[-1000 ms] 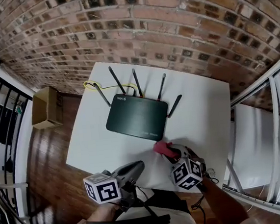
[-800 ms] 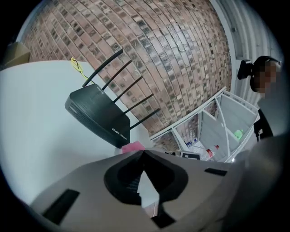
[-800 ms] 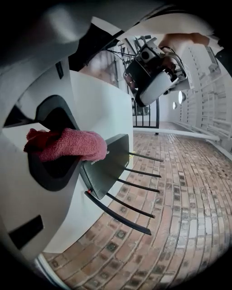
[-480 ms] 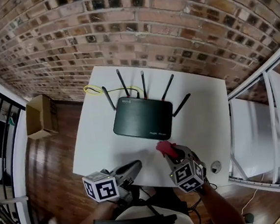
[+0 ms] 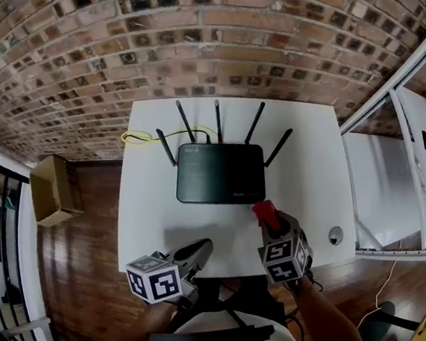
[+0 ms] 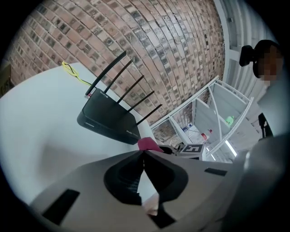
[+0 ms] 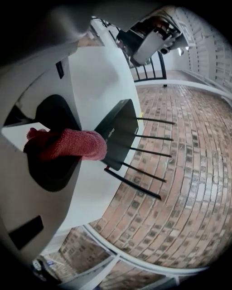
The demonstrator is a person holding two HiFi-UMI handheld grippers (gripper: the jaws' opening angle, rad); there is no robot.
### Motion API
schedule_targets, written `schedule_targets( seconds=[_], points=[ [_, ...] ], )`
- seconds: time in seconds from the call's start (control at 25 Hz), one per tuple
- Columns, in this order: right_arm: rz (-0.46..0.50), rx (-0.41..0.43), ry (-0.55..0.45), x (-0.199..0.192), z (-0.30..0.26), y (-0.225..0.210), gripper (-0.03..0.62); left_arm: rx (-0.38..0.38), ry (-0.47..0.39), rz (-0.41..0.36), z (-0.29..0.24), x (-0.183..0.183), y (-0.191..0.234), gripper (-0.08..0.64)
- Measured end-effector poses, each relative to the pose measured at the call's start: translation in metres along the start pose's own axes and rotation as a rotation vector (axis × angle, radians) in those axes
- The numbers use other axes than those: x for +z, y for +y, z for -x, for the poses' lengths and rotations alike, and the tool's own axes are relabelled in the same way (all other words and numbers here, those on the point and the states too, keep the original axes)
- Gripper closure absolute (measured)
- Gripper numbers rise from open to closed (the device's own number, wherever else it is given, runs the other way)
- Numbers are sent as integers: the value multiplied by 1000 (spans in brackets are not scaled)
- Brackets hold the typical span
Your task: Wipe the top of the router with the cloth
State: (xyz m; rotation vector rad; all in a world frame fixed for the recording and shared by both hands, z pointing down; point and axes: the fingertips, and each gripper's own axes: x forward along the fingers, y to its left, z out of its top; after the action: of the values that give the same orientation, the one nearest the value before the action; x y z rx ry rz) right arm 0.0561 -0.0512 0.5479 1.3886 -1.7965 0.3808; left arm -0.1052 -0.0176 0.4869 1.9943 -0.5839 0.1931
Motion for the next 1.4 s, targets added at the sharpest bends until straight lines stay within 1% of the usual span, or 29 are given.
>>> schedule_targets(
  seconds=[0.16,0.24,0.28,0.56,0.72,0.96,1.16,1.4],
  points=[
    [-105,-149,56,-8,-7,-11,463,-17,46,-13,10,-3,11,557],
    [-142,-191,87,-10,-12,-9,463,-20,60,-16,15,-5,16,557],
    [-158,-197,99,-8,-14,-5,462,-22,63,-16,18,-5,17,557],
    [-171,-173,113,9,-26,33,462,-30,53,-29,36,3,25,557],
    [-158,-149,104,18,-33,50,462,-13,47,-27,46,4,36,557],
    [-150,-73,93,50,-38,91,462,-17,29,-11,55,7,40,557],
    [-126,7,70,68,-49,128,462,-7,16,10,66,4,44,557],
    [-123,83,59,87,-57,160,460,0,1,13,73,2,46,557]
  ],
)
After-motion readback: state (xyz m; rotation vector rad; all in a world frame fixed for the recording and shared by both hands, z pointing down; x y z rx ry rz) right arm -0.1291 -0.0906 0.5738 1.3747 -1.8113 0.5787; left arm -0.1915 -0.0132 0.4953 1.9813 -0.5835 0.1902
